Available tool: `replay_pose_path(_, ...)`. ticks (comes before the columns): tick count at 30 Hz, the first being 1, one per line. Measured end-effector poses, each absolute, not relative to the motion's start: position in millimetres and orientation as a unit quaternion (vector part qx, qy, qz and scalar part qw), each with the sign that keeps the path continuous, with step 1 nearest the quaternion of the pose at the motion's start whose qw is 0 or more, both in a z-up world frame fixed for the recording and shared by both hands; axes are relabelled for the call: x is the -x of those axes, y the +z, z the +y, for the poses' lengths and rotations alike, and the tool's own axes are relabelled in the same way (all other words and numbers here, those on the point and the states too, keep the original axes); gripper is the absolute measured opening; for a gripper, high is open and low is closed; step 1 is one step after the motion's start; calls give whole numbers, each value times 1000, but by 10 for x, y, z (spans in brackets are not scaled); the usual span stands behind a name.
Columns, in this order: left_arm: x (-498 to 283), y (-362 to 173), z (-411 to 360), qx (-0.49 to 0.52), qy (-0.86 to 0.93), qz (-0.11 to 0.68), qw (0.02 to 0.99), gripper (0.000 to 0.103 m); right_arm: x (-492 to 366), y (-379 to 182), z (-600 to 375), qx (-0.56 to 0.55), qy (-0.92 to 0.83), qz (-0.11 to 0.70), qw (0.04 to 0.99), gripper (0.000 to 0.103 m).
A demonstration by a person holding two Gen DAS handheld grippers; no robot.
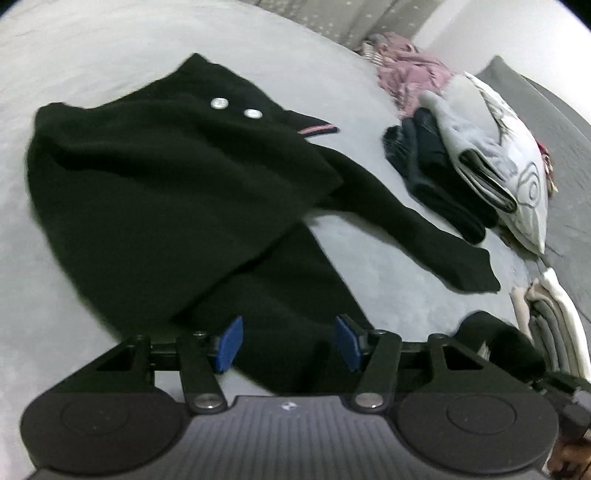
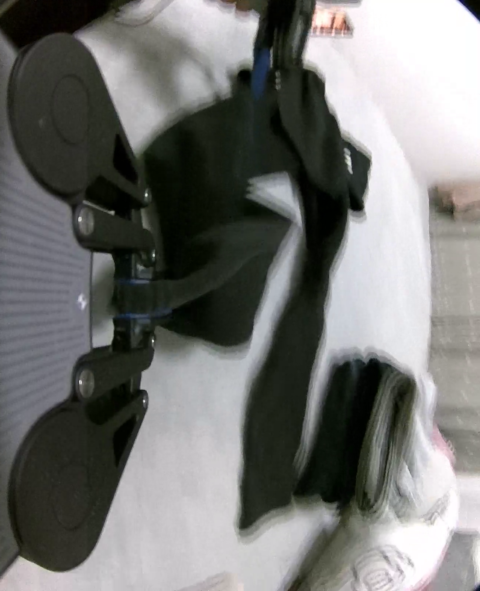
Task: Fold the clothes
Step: 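Drag the pant leg straight with the right gripper and open it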
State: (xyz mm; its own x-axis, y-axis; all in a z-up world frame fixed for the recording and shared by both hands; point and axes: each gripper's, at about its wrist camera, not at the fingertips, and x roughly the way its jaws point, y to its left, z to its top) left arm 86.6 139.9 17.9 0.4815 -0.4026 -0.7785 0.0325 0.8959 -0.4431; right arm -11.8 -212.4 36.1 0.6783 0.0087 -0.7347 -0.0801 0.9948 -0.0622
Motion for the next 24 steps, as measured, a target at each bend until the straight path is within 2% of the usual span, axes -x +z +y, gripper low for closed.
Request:
replay_pose_path(6, -877, 84, 1294, 181, -138, 516, 826, 56, 298, 622, -2590, 113, -72, 354, 926, 9)
replay_pose_path(11, -893, -22, 1212, 170, -147, 531, 817, 56, 605, 556, -2775, 137, -78, 353, 922, 8)
replay_pose_path(20, -910, -161, 1118, 167, -173, 545, 803, 56, 943, -101, -2786, 124, -7, 465, 877, 10)
replay_pose_path(24, -907, -222, 1056, 168, -175, 546, 802, 56, 1144, -163, -2829, 117, 26, 497, 860, 30)
